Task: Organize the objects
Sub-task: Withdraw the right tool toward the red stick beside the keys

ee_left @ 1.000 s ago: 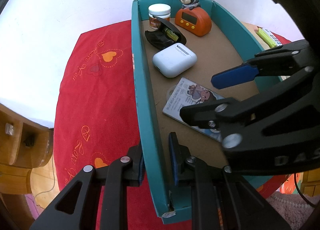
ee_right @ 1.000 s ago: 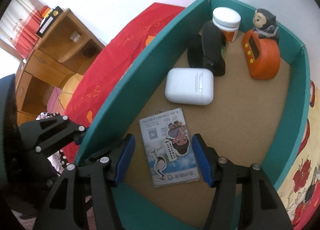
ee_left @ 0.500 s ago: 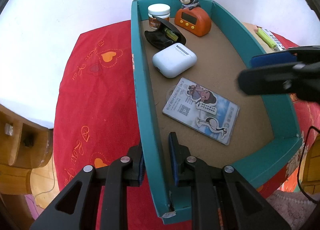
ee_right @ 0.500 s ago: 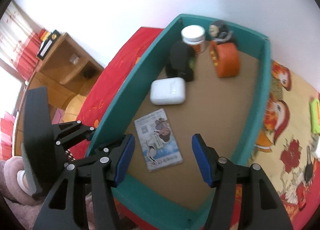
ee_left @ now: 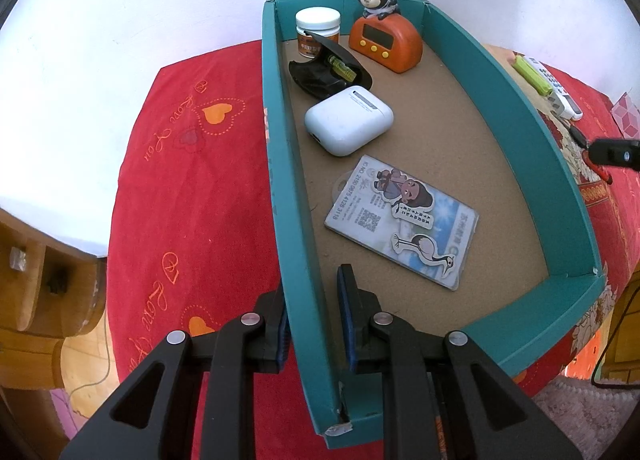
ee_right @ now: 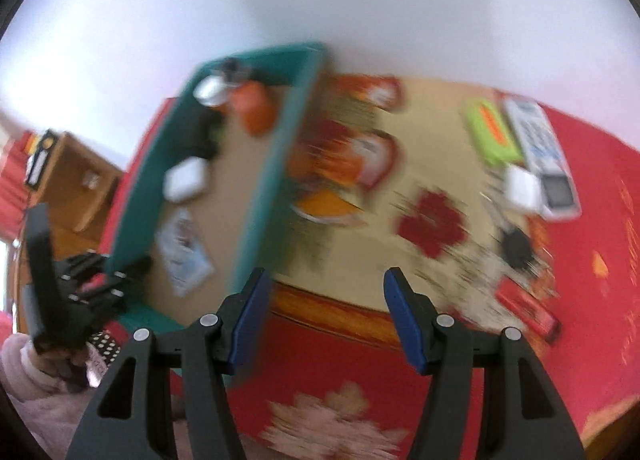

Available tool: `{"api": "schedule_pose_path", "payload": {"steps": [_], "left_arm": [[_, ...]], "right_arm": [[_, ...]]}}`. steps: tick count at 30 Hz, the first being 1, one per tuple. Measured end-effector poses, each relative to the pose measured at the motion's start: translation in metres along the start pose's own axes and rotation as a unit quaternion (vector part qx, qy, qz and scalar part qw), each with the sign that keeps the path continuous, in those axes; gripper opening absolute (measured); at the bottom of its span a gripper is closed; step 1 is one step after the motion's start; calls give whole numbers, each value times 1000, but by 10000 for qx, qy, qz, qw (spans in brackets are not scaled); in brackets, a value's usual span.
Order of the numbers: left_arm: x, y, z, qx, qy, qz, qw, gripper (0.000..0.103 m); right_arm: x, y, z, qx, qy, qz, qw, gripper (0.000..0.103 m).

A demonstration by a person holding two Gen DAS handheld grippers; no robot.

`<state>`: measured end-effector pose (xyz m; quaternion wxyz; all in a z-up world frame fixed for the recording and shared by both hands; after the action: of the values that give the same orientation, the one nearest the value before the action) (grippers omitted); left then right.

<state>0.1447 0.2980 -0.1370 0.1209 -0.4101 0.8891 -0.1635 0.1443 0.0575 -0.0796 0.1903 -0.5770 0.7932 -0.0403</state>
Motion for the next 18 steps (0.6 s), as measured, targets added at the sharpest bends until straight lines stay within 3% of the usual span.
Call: {"api": "schedule_pose_path", "payload": {"steps": [5,12,18], "left_arm": [[-2,0,1,4,10,-27,10000,20],[-2,1,1,16,-21,-17,10000,20],[-2,2,0,15,-33,-25,10000,20]], "right_arm": [[56,4,4,-87,621,169,9979,60],[115,4,4,-101,919,520,9944,60],[130,3,12,-188,1038,414,9936,60]]}}
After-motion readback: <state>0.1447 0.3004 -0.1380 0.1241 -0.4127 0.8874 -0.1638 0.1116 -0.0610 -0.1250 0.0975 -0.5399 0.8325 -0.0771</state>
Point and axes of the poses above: each gripper's, at about its wrist camera, not at the fingertips, and z roughly the way its jaws point, x to its right, y to its underside, the point moved 3 cm from there along z, roughly the way its jaws point, and after that the axes turned 11 degrees about z, right-handed, at the moved point
